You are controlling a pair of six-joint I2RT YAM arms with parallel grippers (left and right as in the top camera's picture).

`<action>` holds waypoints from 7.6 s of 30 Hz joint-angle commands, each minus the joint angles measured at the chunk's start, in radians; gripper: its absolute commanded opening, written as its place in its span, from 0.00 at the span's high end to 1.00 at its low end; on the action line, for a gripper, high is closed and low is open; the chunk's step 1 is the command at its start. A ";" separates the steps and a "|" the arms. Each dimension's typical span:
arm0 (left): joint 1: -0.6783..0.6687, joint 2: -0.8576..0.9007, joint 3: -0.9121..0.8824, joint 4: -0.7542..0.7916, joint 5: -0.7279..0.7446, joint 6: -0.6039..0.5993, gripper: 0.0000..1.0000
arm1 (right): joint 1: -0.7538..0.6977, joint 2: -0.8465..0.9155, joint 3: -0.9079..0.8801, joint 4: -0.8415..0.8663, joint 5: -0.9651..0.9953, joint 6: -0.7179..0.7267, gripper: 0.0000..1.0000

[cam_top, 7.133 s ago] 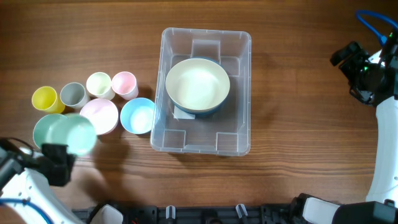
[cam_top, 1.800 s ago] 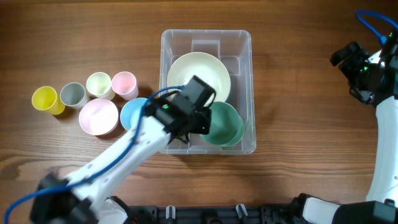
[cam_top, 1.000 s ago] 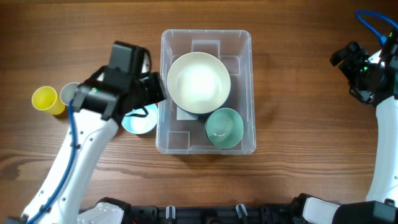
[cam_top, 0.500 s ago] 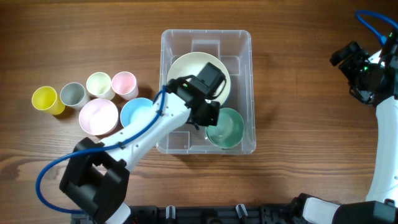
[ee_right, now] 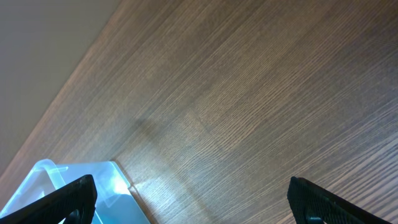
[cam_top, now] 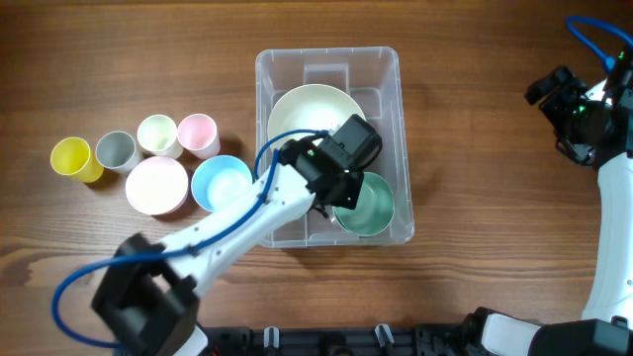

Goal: Pack container

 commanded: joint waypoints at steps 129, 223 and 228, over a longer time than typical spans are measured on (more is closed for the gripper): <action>0.727 -0.290 -0.546 0.154 0.024 -0.177 0.48 | 0.000 0.007 0.010 0.003 0.003 0.011 0.00; 1.543 0.235 0.156 -0.070 0.140 -0.041 0.96 | 0.000 0.007 0.010 0.003 0.003 0.011 0.00; 1.579 0.131 0.189 -0.172 0.051 -0.136 0.96 | 0.000 0.007 0.010 0.003 0.003 0.011 0.00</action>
